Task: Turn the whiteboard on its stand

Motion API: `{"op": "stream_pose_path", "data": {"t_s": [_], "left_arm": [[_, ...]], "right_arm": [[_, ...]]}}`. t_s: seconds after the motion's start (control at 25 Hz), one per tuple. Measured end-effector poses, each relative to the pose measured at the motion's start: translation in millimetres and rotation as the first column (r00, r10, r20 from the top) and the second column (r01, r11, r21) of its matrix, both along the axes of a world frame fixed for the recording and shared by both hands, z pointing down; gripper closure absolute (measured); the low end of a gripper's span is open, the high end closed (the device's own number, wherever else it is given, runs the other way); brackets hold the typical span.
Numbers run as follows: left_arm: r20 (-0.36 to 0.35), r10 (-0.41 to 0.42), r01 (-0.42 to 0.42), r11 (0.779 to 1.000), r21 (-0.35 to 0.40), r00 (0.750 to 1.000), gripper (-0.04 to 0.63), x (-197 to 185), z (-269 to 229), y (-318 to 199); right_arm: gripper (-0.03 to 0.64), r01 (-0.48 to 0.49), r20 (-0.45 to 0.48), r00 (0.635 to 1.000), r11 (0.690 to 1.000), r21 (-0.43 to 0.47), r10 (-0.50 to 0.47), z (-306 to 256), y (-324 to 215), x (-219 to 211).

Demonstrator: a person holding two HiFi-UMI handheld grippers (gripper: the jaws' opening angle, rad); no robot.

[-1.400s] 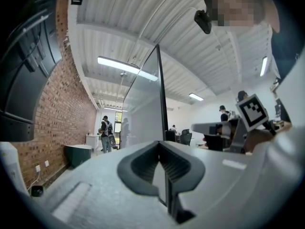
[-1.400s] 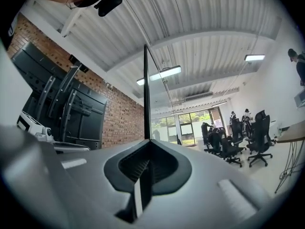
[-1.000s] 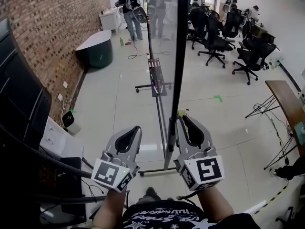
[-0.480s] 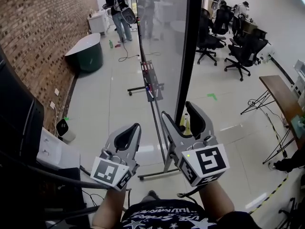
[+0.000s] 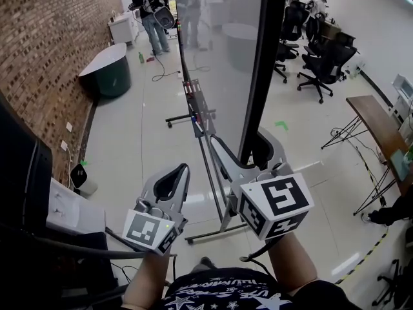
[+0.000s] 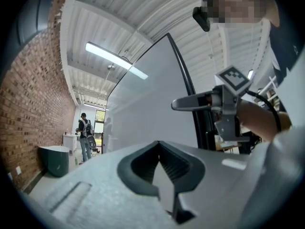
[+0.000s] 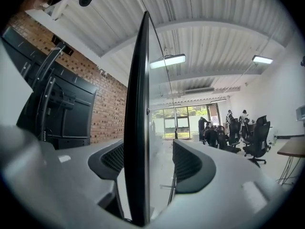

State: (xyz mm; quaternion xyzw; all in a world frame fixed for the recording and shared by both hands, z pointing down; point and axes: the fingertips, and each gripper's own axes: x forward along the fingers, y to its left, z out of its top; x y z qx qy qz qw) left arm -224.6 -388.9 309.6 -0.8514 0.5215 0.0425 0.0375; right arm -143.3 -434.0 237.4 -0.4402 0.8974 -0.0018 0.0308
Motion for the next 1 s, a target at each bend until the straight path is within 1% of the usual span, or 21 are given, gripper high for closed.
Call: {"op": "stream_pose_path", "data": {"t_s": [0.12,0.24,0.44,0.6,0.68,0.72,0.88,1.0], "left_arm": [[0.029,-0.021,0.021,1.000,0.006,0.999,0.591,-4,-7,-12],[0.031,-0.041,0.041,0.999,-0.011,0.999,0.591,-10,-14,-25],[0.036,-0.015,0.015,1.000,0.013,0.999,0.591,-11,-19,-32],[0.030,-0.027,0.028,0.999,-0.017,0.999,0.591,-10,-18,-34],[0.030,-0.021,0.022,1.000,-0.013,0.999,0.591,-11,-18,-35],[0.030,-0.016,0.016,1.000,-0.005,0.999,0.591,-10,-18,-35],[0.034,0.001,-0.002,1.000,0.014,0.999,0.591,-8,-16,-33],[0.032,-0.006,0.006,1.000,0.010,0.999,0.591,-9,-17,-32]], "right_arm": [[0.343,-0.016,-0.025,1.000,1.000,0.000,0.016,2,-2,-1],[0.365,-0.022,-0.033,0.999,1.000,-0.009,0.022,1,-2,-6],[0.390,-0.055,-0.036,0.998,0.998,0.020,0.055,-9,-4,-5],[0.463,-0.089,-0.045,0.995,0.994,0.057,0.092,-15,-4,-1],[0.518,-0.115,-0.039,0.992,0.991,0.068,0.118,-17,-4,4],[0.535,-0.122,-0.036,0.992,0.990,0.065,0.125,-17,-5,5],[0.543,-0.150,-0.046,0.987,0.987,0.062,0.153,-17,-4,8],[0.560,-0.187,-0.063,0.980,0.980,0.063,0.191,-17,-5,7]]}}
